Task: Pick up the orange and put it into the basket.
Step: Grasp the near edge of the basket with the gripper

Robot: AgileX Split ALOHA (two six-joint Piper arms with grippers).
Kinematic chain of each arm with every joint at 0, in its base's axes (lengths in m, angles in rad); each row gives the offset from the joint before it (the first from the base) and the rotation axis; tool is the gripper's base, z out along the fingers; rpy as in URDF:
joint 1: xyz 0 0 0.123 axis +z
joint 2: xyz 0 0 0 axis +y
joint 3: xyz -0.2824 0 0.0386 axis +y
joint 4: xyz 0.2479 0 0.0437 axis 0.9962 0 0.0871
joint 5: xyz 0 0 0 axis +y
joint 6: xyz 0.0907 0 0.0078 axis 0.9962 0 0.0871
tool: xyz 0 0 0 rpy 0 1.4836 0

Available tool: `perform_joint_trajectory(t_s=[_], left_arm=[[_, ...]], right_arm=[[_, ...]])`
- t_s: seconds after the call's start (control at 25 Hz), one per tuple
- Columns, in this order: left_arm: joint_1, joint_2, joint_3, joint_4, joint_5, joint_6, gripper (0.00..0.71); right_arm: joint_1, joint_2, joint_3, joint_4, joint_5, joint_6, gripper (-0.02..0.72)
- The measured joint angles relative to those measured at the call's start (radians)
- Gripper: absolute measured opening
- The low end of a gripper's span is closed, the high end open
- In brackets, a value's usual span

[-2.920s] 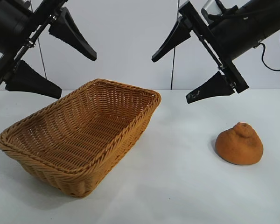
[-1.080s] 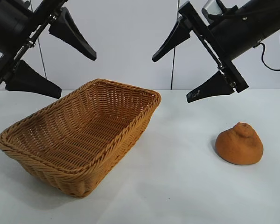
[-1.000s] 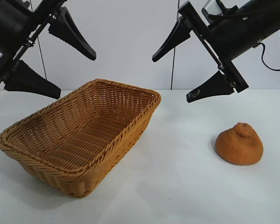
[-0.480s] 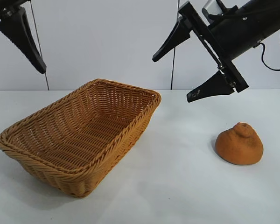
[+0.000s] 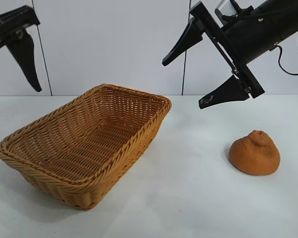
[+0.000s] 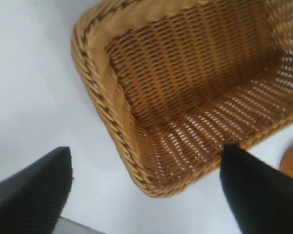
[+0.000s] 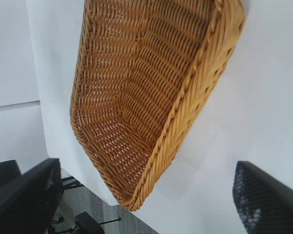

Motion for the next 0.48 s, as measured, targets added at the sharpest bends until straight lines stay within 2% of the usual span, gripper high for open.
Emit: perform_joint_trajectory(t_s=[0.16, 0.48], left_arm=[[0.000, 0.029, 0.056, -0.014, -0.055, -0.025, 0.588], [0.000, 0.095, 0.057, -0.023, -0.132, -0.033, 0.588]], right_arm=[[0.000, 0.000, 0.000, 0.000, 0.000, 0.000, 0.652], [0.000, 0.000, 0.000, 0.000, 0.000, 0.000, 0.652]])
